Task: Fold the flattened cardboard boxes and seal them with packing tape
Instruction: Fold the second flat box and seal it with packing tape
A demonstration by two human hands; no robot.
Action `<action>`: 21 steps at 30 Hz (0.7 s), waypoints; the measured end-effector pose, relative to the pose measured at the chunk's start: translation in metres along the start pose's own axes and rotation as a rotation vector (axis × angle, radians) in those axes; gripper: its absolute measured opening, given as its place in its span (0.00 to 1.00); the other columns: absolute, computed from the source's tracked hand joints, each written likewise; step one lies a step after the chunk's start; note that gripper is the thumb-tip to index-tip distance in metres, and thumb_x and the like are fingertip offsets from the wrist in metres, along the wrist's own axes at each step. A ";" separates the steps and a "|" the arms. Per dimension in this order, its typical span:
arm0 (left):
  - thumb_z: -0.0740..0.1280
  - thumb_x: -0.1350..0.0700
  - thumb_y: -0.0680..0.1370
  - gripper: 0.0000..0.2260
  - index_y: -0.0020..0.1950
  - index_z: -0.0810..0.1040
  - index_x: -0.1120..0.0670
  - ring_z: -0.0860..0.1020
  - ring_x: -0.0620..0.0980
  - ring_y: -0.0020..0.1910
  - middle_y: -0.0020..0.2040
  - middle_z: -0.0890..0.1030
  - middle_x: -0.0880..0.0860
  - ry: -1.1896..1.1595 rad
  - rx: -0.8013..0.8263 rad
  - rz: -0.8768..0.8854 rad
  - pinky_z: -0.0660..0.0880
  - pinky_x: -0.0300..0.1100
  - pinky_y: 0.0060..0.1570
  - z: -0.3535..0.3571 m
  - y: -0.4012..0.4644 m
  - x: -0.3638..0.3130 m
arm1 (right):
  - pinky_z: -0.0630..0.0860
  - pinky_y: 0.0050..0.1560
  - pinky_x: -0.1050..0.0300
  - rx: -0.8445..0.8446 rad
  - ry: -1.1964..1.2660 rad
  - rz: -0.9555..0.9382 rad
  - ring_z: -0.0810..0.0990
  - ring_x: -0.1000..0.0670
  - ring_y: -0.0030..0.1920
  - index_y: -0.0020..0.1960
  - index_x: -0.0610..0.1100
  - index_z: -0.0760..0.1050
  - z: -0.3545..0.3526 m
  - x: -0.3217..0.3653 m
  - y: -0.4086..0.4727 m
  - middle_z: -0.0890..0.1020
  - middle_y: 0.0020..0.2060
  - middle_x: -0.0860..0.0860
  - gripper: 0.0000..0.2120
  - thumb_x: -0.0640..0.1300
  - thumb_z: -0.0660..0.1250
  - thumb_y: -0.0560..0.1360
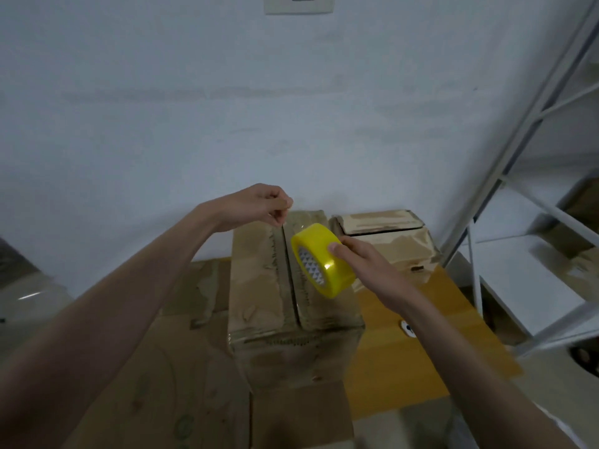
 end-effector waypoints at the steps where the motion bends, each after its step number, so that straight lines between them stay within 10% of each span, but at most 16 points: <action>1: 0.62 0.51 0.83 0.12 0.49 0.77 0.59 0.80 0.48 0.47 0.46 0.79 0.54 -0.029 0.009 -0.008 0.78 0.42 0.54 0.002 0.003 0.001 | 0.75 0.53 0.50 -0.003 0.023 0.012 0.80 0.45 0.57 0.60 0.44 0.77 0.002 -0.004 0.001 0.82 0.55 0.44 0.15 0.53 0.61 0.83; 5: 0.59 0.44 0.83 0.19 0.49 0.78 0.59 0.81 0.53 0.48 0.48 0.80 0.58 -0.141 0.017 -0.088 0.80 0.45 0.54 0.006 0.014 0.013 | 0.76 0.36 0.70 0.041 0.141 0.058 0.83 0.63 0.41 0.63 0.41 0.73 0.016 -0.014 0.006 0.85 0.40 0.62 0.14 0.50 0.59 0.84; 13: 0.73 0.32 0.69 0.30 0.55 0.78 0.56 0.84 0.51 0.48 0.49 0.83 0.54 -0.013 -0.078 -0.167 0.81 0.44 0.50 -0.010 0.025 0.044 | 0.76 0.38 0.68 0.038 0.110 0.093 0.84 0.59 0.42 0.66 0.38 0.71 0.028 -0.023 0.020 0.85 0.42 0.59 0.19 0.51 0.59 0.84; 21: 0.72 0.71 0.72 0.15 0.57 0.78 0.63 0.83 0.47 0.37 0.46 0.81 0.59 -0.074 -0.136 -0.137 0.78 0.36 0.38 -0.028 0.034 0.064 | 0.78 0.40 0.65 0.022 0.082 0.097 0.85 0.53 0.44 0.63 0.41 0.73 0.036 -0.023 0.040 0.86 0.44 0.54 0.15 0.51 0.61 0.83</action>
Point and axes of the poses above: each hand's wrist, its own y-axis towards the middle knuckle, its own z-axis out of the palm, x = y × z, the point moved 10 cm from there along y, towards the middle knuckle
